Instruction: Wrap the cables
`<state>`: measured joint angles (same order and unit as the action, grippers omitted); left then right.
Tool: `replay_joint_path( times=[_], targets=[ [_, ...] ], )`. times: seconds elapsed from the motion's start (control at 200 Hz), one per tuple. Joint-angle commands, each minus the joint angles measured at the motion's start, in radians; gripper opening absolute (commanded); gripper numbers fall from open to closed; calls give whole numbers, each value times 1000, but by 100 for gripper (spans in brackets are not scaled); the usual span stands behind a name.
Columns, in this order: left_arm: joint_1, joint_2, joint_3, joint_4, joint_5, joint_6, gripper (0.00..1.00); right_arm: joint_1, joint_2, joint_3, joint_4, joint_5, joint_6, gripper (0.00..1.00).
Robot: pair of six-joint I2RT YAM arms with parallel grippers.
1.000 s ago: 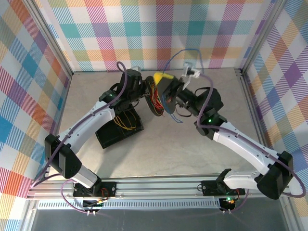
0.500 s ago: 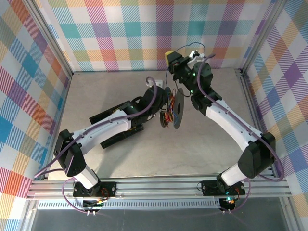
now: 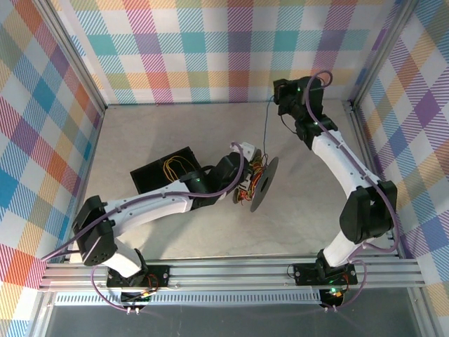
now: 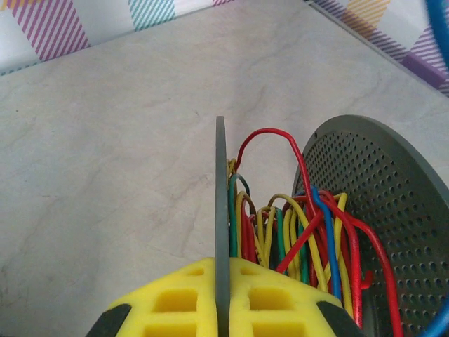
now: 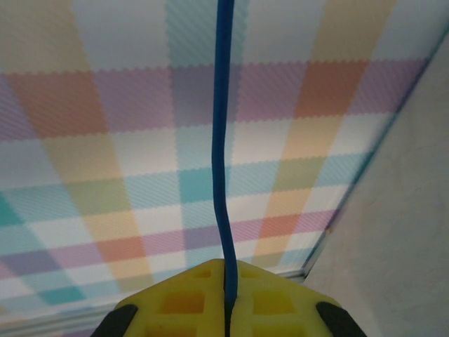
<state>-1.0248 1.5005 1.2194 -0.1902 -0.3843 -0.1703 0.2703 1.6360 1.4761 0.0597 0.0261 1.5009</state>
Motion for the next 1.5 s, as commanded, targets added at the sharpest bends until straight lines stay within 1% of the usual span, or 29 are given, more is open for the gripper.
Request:
replay_joint_path(
  times=[0.0,0.075,0.165,0.345,0.43,0.565,0.65,0.735,0.835,0.92,1.025,1.16,1.18,1.365,1.495],
  targets=[
    [17,-122,14,54,85,-6,0,-57,-4,9,-40,21,-66,0],
    [52,-166,6,34,158,-39,0,-98,-18,-52,-33,17,-79,0],
    [119,-223,-15,27,267,-91,0,-144,-44,-146,-3,12,-82,0],
    [286,-299,-49,63,535,-207,0,-199,-71,-297,47,-4,-94,0],
    [378,-326,-79,116,652,-301,0,-212,-71,-351,76,-14,-99,0],
    [493,-361,-119,197,740,-435,0,-218,-68,-433,136,-39,-115,0],
    [546,-360,-123,243,766,-520,0,-214,-67,-490,203,-74,-134,0],
    [604,-347,-132,306,766,-632,0,-203,-72,-560,287,-103,-174,0],
    [665,-319,-143,400,771,-769,0,-174,-79,-621,360,-133,-272,0],
    [688,-293,-127,431,744,-831,0,-140,-78,-662,430,-180,-367,0],
    [691,-268,-99,422,670,-845,0,-86,-100,-728,530,-210,-456,0],
    [689,-236,-67,391,582,-844,0,8,-172,-783,563,-181,-584,0],
    [689,-232,-64,386,567,-844,0,22,-186,-789,592,-176,-607,0],
    [679,-221,-55,338,420,-808,0,218,-308,-819,594,-146,-877,0],
    [644,-206,-25,273,301,-753,0,345,-368,-823,580,-137,-1035,0]
  ],
)
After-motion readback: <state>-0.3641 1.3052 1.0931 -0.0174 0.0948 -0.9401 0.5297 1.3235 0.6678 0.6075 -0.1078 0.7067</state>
